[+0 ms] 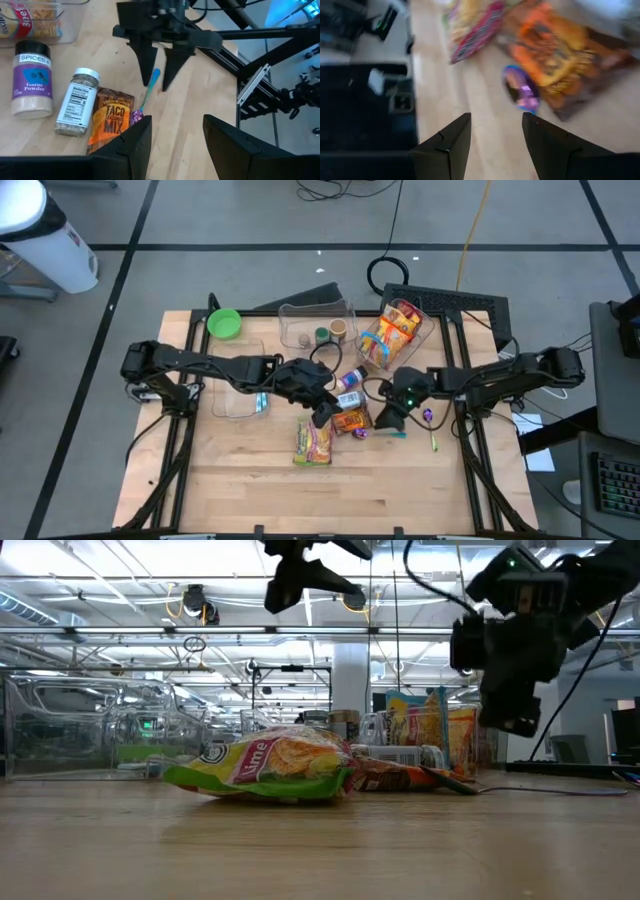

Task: Pick & Place Food Item
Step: Put the orange spice pack into the middle transparent bin

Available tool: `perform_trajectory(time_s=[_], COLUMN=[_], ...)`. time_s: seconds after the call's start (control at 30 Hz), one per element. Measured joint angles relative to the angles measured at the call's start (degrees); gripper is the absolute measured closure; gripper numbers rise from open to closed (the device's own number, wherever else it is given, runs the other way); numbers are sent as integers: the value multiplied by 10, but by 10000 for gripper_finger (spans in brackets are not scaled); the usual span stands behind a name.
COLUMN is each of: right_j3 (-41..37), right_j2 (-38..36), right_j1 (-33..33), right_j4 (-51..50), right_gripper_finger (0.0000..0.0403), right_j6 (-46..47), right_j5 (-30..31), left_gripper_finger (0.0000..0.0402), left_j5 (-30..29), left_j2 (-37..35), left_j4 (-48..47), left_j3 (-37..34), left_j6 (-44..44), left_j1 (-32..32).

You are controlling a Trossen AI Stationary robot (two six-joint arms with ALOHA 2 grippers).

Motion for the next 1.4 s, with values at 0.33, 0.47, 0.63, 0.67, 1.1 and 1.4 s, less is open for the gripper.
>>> perform_trajectory(time_s=[0.33,0.47,0.63,0.67,1.1,1.4], right_j3=[-62,-77,-77,-77,-77,-75], right_j2=[0,9,22,27,114,154], right_j1=[0,0,0,0,1,1], right_j4=[49,71,75,78,168,235], right_gripper_finger=[234,234,234,234,234,234], right_j6=[68,90,107,114,144,157], right_j5=[73,108,155,160,149,149], left_gripper_finger=[215,215,215,215,215,215], left_j5=[0,0,0,0,0,0], left_j2=[0,0,0,0,0,0], left_j4=[-8,-8,-8,-8,-8,-13], left_j3=[0,0,0,0,0,0], left_j6=[6,19,32,32,33,33], left_j1=[0,0,0,0,1,1])
